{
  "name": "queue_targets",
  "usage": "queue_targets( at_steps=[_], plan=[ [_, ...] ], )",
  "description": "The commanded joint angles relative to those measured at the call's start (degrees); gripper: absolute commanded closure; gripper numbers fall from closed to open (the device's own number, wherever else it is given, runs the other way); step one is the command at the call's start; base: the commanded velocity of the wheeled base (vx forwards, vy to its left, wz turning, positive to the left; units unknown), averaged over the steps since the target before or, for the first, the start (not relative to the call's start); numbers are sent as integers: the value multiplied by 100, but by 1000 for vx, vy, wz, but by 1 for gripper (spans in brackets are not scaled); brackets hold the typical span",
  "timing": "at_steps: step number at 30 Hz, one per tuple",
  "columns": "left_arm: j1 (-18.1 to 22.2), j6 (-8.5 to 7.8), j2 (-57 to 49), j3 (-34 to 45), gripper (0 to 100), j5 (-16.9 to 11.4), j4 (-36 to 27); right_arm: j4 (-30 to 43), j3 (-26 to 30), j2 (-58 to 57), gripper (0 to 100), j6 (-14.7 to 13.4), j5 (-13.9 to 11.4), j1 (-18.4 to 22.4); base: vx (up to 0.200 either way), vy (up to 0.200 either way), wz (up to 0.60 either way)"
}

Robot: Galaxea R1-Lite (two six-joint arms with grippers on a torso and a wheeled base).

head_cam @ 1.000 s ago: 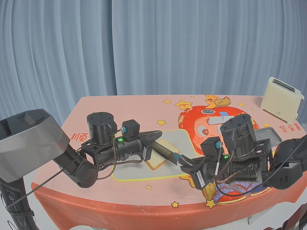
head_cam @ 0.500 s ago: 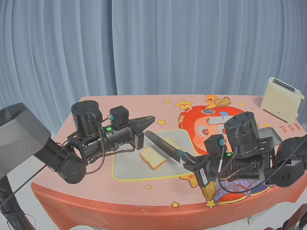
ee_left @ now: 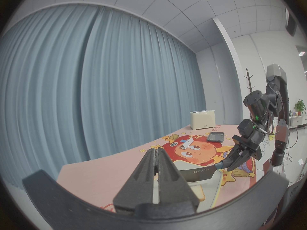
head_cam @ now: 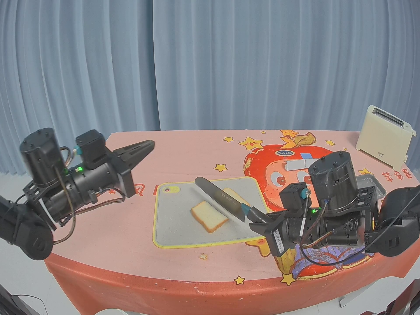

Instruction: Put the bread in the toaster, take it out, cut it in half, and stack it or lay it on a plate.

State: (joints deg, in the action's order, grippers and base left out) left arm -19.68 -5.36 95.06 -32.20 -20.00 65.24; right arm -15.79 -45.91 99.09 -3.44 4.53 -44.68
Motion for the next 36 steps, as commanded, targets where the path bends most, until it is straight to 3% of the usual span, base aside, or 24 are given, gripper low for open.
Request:
queue_targets(
  at_steps=[1, 10, 16, 20, 22, 27, 31, 36],
  plan=[
    [386, 0, -1280, 653, 100, -3, -20, -3, -6, -144, 100, 1, -23, -15, 0, 0, 0],
    [465, 0, -2299, 1673, 100, 14, 6, -285, 12, -249, 100, -17, -23, -23, 0, 0, 0],
    [772, -9, -3363, 2209, 100, 137, -20, -715, 126, -372, 100, -17, -32, -15, 0, 0, 0],
    [816, -9, -3828, 2508, 100, 234, -29, -847, 267, -469, 100, -8, -32, 12, 0, 0, 0],
    [807, -9, -4180, 2710, 100, 445, -29, -1067, 416, -592, 100, -17, -40, 21, 0, 0, 0],
    [790, -26, -4866, 3149, 100, 436, -56, -1506, 706, -803, 100, -17, -49, 65, 0, 0, 0],
    [807, -9, -5454, 3193, 100, 436, -574, -1867, 935, -952, 100, -184, -120, 65, 0, 0, 0],
    [807, -9, -6623, 3079, 100, 436, -1866, -2306, 1163, -988, 100, -298, -181, 3, 0, 0, 0]
  ],
)
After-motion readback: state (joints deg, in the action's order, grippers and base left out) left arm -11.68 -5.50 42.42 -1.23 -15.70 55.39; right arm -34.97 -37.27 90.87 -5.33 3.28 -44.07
